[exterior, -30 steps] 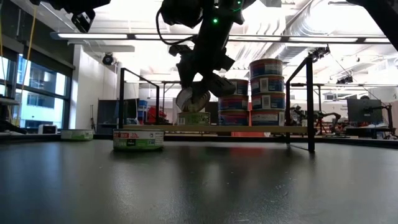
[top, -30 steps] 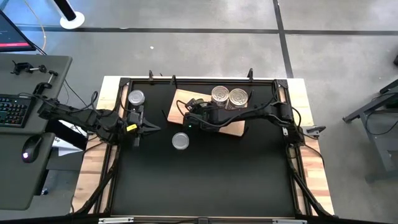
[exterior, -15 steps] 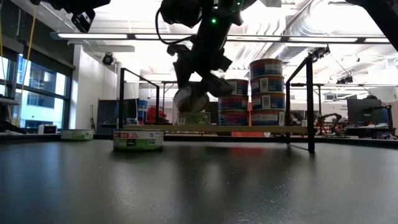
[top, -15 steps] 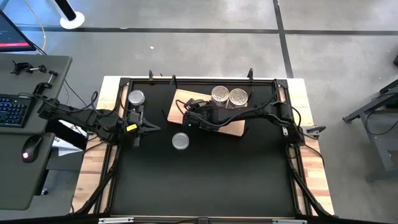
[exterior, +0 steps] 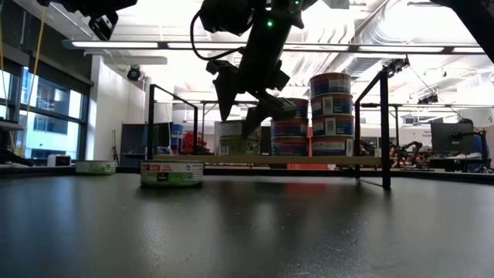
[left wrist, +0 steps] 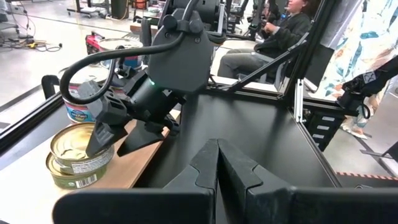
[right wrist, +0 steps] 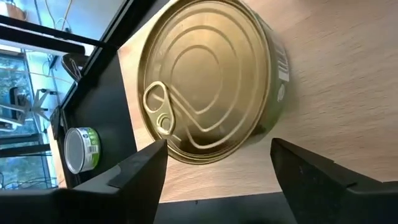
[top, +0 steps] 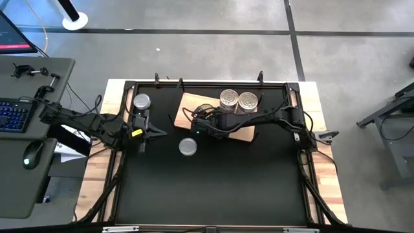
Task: Stack canned seafood by type on shelf
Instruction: Stack the green tuna can on top of the other green tuna can on the shelf, then adjust the shelf
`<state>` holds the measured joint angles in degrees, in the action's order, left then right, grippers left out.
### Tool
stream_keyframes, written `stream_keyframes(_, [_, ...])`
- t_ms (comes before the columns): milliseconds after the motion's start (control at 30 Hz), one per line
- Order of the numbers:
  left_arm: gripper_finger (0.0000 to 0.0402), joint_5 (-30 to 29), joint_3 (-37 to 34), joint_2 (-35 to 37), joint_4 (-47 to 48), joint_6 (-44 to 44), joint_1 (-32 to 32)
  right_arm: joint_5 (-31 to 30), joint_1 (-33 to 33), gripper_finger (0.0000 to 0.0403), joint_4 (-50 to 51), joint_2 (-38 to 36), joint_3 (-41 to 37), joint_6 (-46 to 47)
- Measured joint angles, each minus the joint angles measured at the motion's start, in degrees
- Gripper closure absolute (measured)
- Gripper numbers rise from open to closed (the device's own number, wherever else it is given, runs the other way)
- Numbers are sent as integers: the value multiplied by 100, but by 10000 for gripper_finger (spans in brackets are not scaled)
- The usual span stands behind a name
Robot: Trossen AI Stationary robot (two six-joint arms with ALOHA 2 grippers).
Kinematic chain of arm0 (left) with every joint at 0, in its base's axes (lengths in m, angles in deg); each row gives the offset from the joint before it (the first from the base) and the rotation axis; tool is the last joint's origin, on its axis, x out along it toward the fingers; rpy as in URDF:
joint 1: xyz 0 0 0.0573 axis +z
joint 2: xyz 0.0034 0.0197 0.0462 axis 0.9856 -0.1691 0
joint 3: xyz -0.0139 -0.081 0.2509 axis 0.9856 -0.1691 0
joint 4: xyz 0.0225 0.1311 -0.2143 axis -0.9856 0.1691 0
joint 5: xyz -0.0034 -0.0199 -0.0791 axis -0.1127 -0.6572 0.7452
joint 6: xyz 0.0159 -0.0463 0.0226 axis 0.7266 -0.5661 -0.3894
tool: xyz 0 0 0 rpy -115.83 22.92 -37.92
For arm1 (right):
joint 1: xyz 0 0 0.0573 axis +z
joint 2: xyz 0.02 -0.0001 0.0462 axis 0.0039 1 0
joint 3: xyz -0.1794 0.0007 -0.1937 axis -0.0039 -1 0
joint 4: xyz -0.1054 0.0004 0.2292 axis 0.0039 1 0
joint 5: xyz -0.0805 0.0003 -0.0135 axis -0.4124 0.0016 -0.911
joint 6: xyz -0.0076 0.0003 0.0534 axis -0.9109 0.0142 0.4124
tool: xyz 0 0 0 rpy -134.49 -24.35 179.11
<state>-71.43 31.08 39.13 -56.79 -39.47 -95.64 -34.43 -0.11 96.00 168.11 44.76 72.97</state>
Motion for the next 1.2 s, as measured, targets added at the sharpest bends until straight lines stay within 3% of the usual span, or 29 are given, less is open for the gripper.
stream_keyframes(200, [401, -239, 0, 0, 0, -2, 0, -14, -4, 128, -35, 0, 0, -102])
stream_keyframes(633, [401, -731, 0, -78, 24, -2, -2, -59, -204, 127, -574, -17, 0, -1448])
stream_keyframes(1000, [402, -1142, 255, -192, -445, -164, 55, 768, -120, 127, -736, -63, 0, -2879])
stream_keyframes(1100, [401, -1494, 852, -222, 335, -262, 252, 1304, -2, 127, -900, -216, 0, -3684])
stream_keyframes(1200, [402, -1659, 1626, -398, 2020, -801, 616, 1748, 158, 128, -904, -549, 0, -4572])
